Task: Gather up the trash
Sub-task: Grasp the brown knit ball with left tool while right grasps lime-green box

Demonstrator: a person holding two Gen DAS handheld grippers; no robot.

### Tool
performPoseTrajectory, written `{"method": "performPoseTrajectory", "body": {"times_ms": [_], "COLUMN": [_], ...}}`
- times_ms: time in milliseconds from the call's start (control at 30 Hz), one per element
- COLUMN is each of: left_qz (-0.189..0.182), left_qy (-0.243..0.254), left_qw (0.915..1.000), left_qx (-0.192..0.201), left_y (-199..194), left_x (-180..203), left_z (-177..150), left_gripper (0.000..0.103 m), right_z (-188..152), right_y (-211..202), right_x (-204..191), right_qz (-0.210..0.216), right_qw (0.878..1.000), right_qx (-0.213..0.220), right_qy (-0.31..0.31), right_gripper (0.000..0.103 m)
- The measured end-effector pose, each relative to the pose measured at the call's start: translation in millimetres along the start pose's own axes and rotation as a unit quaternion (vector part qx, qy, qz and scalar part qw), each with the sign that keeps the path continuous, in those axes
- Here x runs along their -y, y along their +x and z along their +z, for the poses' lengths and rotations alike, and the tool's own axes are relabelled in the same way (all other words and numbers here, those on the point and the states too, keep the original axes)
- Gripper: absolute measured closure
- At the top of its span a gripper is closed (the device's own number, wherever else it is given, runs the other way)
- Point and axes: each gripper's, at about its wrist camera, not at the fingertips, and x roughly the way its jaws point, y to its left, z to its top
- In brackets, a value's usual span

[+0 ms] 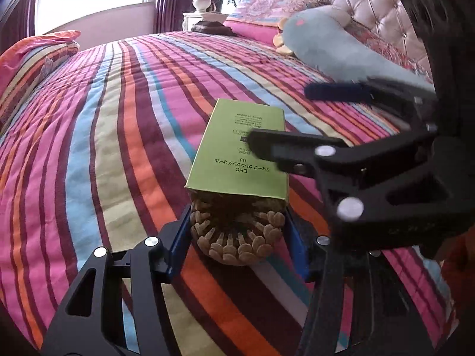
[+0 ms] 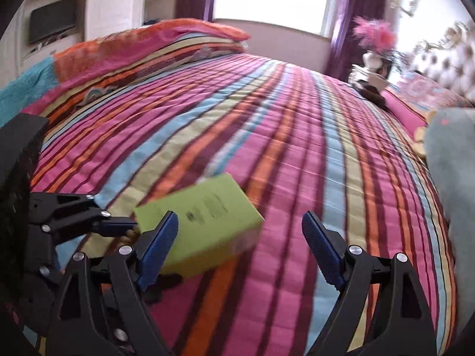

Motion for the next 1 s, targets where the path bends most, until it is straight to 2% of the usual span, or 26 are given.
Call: {"method": "performPoseTrajectory", "body": {"times_ms": [67, 233, 267, 400, 533, 633, 700, 733, 800, 900, 933, 1000], "left_qz": [0.002, -0.006, -0.007, -0.01, -0.019, -0.017, -0.011, -0.006, -0.003, -0.009, -0.009, -0.001], "left_qy": [0.002, 0.007, 0.01, 0.026, 0.038, 0.049, 0.05, 0.05, 0.044, 0.027, 0.027, 0.033], "left_qw": [1.0, 0.9999, 0.9999, 0.9996, 0.999, 0.9986, 0.9987, 0.9987, 0.999, 0.9996, 0.9996, 0.9994], "left_qx": [0.0, -0.004, -0.005, -0.01, -0.011, -0.005, -0.001, 0.004, 0.01, 0.007, 0.0, -0.008], "left_y": [-3.1, -5.6, -6.0, -7.2, -9.8, -12.7, -14.2, -16.3, -19.9, -24.2, -23.1, -24.2], "left_x": [0.7, -0.3, 0.3, 2.6, 0.8, 3.5, 5.0, 5.1, 4.0, -1.4, -1.7, 0.5], "left_z": [-2.1, -7.0, -7.6, -10.3, -12.4, -15.3, -15.6, -16.7, -17.4, -20.5, -21.6, -23.6], "left_gripper": [0.047, 0.047, 0.047, 0.047, 0.047, 0.047, 0.047, 0.047, 0.047, 0.048, 0.049, 0.049], "right_z": [3.7, 6.0, 6.1, 6.1, -0.7, -8.1, -11.4, -14.4, -17.8, -25.0, -28.8, -32.4], "right_y": [5.4, 3.2, 4.5, 6.4, 2.3, -0.5, 4.3, 9.6, 16.3, 29.4, 35.1, 38.9], "right_x": [-14.4, -34.0, -33.3, -27.3, -24.2, -24.6, -12.1, -1.3, 12.7, 26.7, 30.2, 34.9], "right_qz": [0.004, 0.025, 0.02, 0.036, 0.088, 0.092, 0.117, 0.139, 0.165, 0.218, 0.227, 0.241], "right_qw": [0.999, 0.993, 0.993, 0.991, 0.987, 0.987, 0.99, 0.988, 0.982, 0.958, 0.948, 0.936], "right_qx": [-0.022, -0.038, -0.041, -0.052, -0.065, -0.059, -0.058, -0.063, -0.064, -0.08, -0.091, -0.094], "right_qy": [-0.035, -0.107, -0.109, -0.116, -0.116, -0.115, -0.054, 0.001, 0.07, 0.167, 0.204, 0.239], "right_gripper": [0.015, 0.015, 0.01, 0.01, 0.009, 0.008, 0.008, 0.008, 0.008, 0.008, 0.008, 0.008]}}
